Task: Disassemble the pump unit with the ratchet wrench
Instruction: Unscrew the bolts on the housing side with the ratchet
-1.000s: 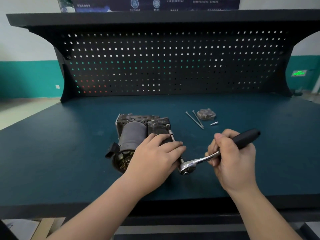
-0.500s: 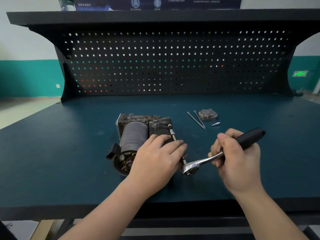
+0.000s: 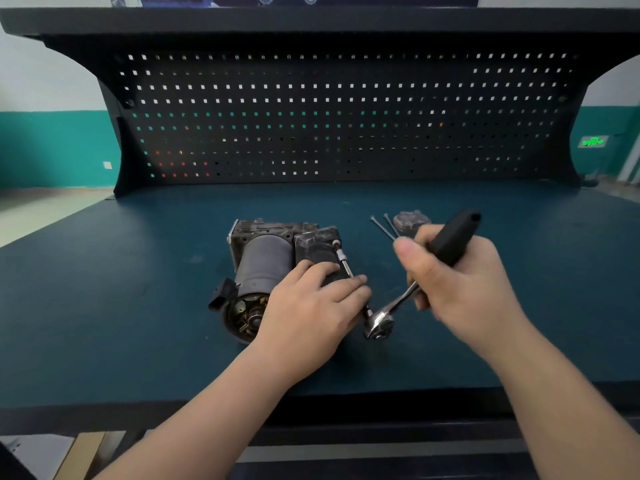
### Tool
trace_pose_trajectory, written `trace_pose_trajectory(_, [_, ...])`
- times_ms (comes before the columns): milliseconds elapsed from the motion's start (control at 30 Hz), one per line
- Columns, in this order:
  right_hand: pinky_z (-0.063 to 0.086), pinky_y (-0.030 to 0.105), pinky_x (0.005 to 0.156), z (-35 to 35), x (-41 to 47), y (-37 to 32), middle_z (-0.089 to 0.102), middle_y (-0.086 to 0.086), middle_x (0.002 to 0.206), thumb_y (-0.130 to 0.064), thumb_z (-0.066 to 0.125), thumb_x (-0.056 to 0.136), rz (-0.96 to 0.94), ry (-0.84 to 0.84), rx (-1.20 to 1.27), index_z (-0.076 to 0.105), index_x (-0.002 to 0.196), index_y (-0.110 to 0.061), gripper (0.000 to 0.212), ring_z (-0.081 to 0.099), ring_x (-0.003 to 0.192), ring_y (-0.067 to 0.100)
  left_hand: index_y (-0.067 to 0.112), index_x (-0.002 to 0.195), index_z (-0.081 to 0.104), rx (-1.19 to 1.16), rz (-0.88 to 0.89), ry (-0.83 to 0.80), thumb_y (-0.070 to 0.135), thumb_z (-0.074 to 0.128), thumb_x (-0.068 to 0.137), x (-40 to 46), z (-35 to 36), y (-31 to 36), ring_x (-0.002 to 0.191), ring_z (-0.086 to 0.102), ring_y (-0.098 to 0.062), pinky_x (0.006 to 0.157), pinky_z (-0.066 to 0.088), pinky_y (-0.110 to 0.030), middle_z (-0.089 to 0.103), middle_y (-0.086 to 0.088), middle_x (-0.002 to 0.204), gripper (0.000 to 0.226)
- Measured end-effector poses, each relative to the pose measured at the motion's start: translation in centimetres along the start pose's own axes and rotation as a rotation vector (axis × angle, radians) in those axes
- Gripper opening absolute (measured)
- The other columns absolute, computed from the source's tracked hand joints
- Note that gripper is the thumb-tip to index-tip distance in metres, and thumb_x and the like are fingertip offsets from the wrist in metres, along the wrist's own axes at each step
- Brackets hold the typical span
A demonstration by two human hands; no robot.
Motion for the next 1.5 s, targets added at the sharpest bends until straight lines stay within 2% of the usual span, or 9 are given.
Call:
trace_pose_trajectory(100, [0.030, 0.016, 0.034, 0.1, -1.6, 1.2, 0.046, 0.003, 0.042, -0.052, 0.059, 0.075, 0.127, 0.216, 0.146, 0.050, 0.052, -0.014, 0.045, 0.043, 0.033, 0.014, 0.017, 0.089, 0.076, 0.014, -0.004, 0.023, 0.020, 0.073, 0.081, 0.0, 0.3, -0.1, 0.086, 0.069, -0.026, 0.069, 0.055, -0.034, 0.074, 0.005, 0.102, 0.009])
trace_pose_trajectory(233, [0.021, 0.014, 0.030, 0.5, -4.1, 4.1, 0.040, 0.004, 0.041, -0.036, 0.055, 0.091, 0.623, 0.573, 0.623, 0.047, 0.062, -0.014, 0.037, 0.032, 0.027, 0.008, 0.015, 0.089, 0.076, 0.013, -0.011, 0.055, 0.022, 0.067, 0.087, 0.2, 0.3, 0.2, 0.084, 0.069, -0.026, 0.068, 0.054, -0.034, 0.075, 0.004, 0.101, 0.011])
trace_pose_trajectory(333, [0.020, 0.011, 0.028, 0.3, -4.5, 4.5, 0.043, 0.003, 0.037, -0.031, 0.054, 0.092, 0.858, 0.521, 0.720, 0.045, 0.069, -0.009, 0.033, 0.031, 0.026, 0.005, 0.018, 0.094, 0.076, -0.002, -0.018, 0.025, 0.024, 0.061, 0.091, 0.1, 0.1, 0.2, 0.085, 0.069, -0.026, 0.069, 0.054, -0.035, 0.074, 0.004, 0.103, 0.016])
trace_pose_trajectory(567, [0.036, 0.015, 0.035, -0.6, -2.3, -1.1, 0.057, 0.002, 0.040, -0.038, 0.058, 0.086, 0.270, 0.199, -0.235, 0.052, 0.056, -0.011, 0.041, 0.046, 0.030, 0.007, 0.026, 0.108, 0.073, -0.005, 0.068, -0.091, 0.023, 0.065, 0.086, -0.2, -0.3, -0.3, 0.094, 0.066, -0.030, 0.075, 0.053, -0.035, 0.071, 0.010, 0.110, 0.024])
trace_pose_trajectory(867, [0.040, 0.016, 0.038, -0.4, -3.0, -1.4, 0.063, 0.002, 0.053, -0.066, 0.059, 0.078, 0.138, 0.178, -0.033, 0.054, 0.079, -0.023, 0.042, 0.055, 0.037, 0.012, 0.020, 0.094, 0.076, -0.022, 0.078, -0.029, 0.013, 0.073, 0.079, -0.2, -0.2, -0.1, 0.090, 0.068, -0.030, 0.073, 0.054, -0.036, 0.074, 0.007, 0.104, 0.017])
trace_pose_trajectory(1000, [0.039, 0.014, 0.038, -2.3, -3.4, -1.1, 0.063, -0.003, 0.060, -0.050, 0.063, 0.081, 0.007, 0.297, -0.034, 0.058, 0.076, -0.034, 0.018, 0.059, 0.042, 0.010, 0.019, 0.094, 0.076, -0.024, 0.070, -0.011, 0.012, 0.074, 0.077, -0.3, 0.0, -0.1, 0.088, 0.068, -0.028, 0.073, 0.054, -0.036, 0.074, 0.006, 0.103, 0.018])
trace_pose_trajectory(1233, [0.021, 0.014, 0.029, -3.9, -5.0, 4.0, 0.048, 0.005, 0.044, -0.026, 0.061, 0.092, 0.732, 0.340, 0.358, 0.057, 0.082, -0.003, 0.026, 0.034, 0.032, 0.008, 0.018, 0.093, 0.076, -0.034, 0.045, 0.017, 0.010, 0.073, 0.075, -0.2, -0.1, 0.1, 0.085, 0.068, -0.028, 0.070, 0.054, -0.036, 0.074, 0.005, 0.102, 0.019])
trace_pose_trajectory(1400, [0.035, 0.016, 0.039, -2.4, -2.8, -0.6, 0.054, -0.001, 0.045, -0.041, 0.059, 0.085, 0.136, 0.339, -0.084, 0.051, 0.067, -0.030, 0.022, 0.045, 0.037, 0.006, 0.025, 0.112, 0.071, -0.063, 0.062, -0.081, 0.016, 0.069, 0.082, -0.4, -0.4, -0.4, 0.092, 0.065, -0.025, 0.075, 0.053, -0.036, 0.070, 0.011, 0.113, 0.031])
trace_pose_trajectory(1500, [0.036, 0.008, 0.045, -1.4, -2.0, -2.2, 0.059, -0.010, 0.052, -0.034, 0.058, 0.088, -0.020, 0.249, -0.170, 0.049, 0.068, -0.030, 0.023, 0.053, 0.044, 0.004, 0.020, 0.101, 0.074, -0.066, 0.074, -0.073, 0.009, 0.074, 0.076, -0.4, -0.4, -0.2, 0.091, 0.067, -0.028, 0.073, 0.054, -0.038, 0.072, 0.008, 0.109, 0.028])
Point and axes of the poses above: each hand's wrist, its own x-axis towards the middle knuckle, its own z-axis out of the palm, y = z × x, the point moved 2 cm from there along x, towards the middle knuckle
